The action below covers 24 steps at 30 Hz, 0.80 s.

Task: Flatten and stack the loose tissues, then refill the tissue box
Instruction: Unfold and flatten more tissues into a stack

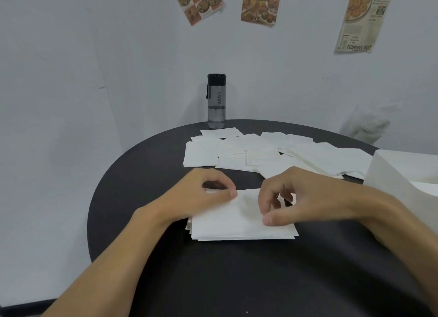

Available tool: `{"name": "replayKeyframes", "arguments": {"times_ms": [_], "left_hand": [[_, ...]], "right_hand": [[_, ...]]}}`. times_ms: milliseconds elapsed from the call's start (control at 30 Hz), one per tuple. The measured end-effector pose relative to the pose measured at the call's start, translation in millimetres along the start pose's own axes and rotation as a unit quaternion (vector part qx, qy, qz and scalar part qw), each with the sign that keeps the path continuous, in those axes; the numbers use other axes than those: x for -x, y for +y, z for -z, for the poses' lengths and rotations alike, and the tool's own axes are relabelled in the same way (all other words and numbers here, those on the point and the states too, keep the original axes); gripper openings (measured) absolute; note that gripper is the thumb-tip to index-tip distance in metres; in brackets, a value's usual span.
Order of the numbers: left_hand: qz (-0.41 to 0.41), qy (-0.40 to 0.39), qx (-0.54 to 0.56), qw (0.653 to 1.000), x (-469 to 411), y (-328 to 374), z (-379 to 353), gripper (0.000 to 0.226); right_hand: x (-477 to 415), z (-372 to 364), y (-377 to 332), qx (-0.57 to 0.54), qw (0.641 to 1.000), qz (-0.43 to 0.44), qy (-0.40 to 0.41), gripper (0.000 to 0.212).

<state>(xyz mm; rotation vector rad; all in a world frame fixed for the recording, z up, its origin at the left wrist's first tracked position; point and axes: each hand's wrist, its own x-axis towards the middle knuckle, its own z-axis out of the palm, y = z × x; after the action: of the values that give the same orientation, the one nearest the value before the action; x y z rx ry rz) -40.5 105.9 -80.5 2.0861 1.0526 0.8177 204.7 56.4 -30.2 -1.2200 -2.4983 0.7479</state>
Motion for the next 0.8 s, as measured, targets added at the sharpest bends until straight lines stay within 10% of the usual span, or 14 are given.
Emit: {"name": "replayKeyframes", "arguments": {"times_ms": [300,533,800], "left_hand": [[0.020,-0.035,-0.073,0.997,-1.1,-4.9,-2.0,0.022],[0.020,-0.021,-0.068,0.997,-3.8,-8.9,2.1,0.021],[0.011,-0.015,-0.050,0.999,-8.7,-18.4,1.1,0.014]], "right_hand": [[-6.1,-12.0,8.9,0.055,0.997,-0.034,-0.050,0.018],[-61.2,6.7,39.1,0.019,0.960,-0.085,0.265,0.007],[-132.4,22.9,134.5,0.031,0.934,-0.227,0.274,0.052]]}}
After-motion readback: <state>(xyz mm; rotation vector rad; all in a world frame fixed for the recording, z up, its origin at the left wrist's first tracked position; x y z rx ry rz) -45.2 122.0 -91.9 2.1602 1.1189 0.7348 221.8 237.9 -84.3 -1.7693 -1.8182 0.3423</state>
